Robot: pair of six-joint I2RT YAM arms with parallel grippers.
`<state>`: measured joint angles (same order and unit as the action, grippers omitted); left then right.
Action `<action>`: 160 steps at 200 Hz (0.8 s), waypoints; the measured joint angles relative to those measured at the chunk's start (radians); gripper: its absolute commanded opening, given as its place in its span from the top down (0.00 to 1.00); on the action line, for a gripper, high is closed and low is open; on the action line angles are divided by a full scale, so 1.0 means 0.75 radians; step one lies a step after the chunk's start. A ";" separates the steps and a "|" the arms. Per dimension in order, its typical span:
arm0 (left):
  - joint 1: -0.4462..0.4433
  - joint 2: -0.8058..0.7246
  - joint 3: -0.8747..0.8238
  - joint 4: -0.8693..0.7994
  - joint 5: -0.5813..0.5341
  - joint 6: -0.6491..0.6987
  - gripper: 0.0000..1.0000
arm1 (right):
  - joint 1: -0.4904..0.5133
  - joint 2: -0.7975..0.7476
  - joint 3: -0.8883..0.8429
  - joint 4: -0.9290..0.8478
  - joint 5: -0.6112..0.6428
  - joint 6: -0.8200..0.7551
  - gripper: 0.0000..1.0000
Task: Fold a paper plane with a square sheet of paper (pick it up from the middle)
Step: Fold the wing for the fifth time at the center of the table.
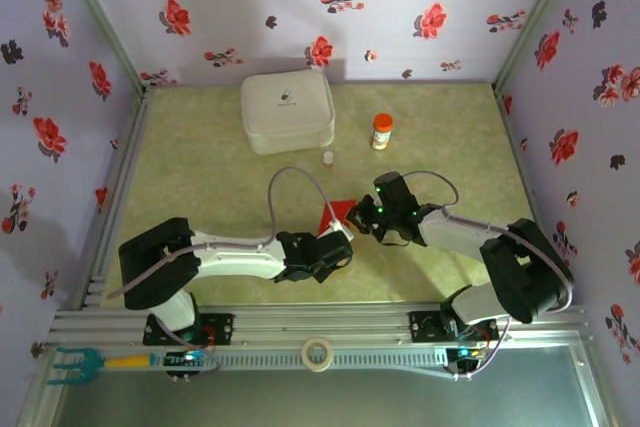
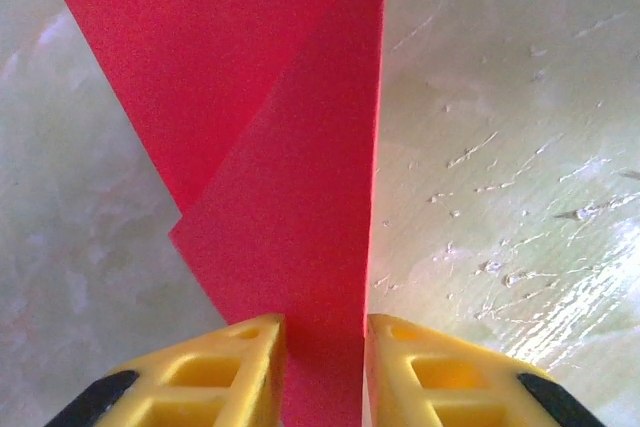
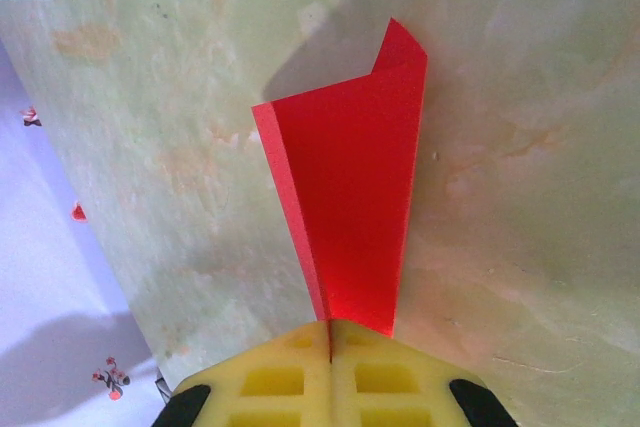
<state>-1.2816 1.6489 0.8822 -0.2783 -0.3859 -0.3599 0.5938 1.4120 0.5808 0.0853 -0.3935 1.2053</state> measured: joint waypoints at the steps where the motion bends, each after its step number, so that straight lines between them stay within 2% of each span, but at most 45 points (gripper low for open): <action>1: 0.000 0.001 0.000 0.000 0.000 0.000 0.72 | 0.000 0.000 0.000 0.000 0.000 0.000 1.00; 26: -0.002 0.005 0.000 -0.006 0.000 0.001 0.75 | 0.000 0.000 0.000 0.000 0.000 0.000 1.00; 75: -0.002 0.005 0.000 -0.010 0.001 0.000 0.87 | 0.000 0.000 0.000 0.000 0.000 0.000 1.00; 102: -0.002 0.005 0.000 -0.010 0.000 -0.001 0.93 | 0.000 0.000 0.000 -0.001 0.000 0.000 0.94; 134: -0.002 0.005 0.000 -0.009 0.001 -0.004 0.96 | 0.000 -0.010 0.001 -0.033 0.005 -0.021 0.75; 160: 0.007 0.004 -0.002 0.007 0.023 -0.017 0.95 | -0.005 -0.076 0.017 -0.175 0.058 -0.079 0.60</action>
<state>-1.2762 1.6520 0.8810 -0.2733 -0.3683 -0.3729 0.5900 1.3548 0.5938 -0.0460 -0.3496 1.1458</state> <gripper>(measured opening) 0.062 0.350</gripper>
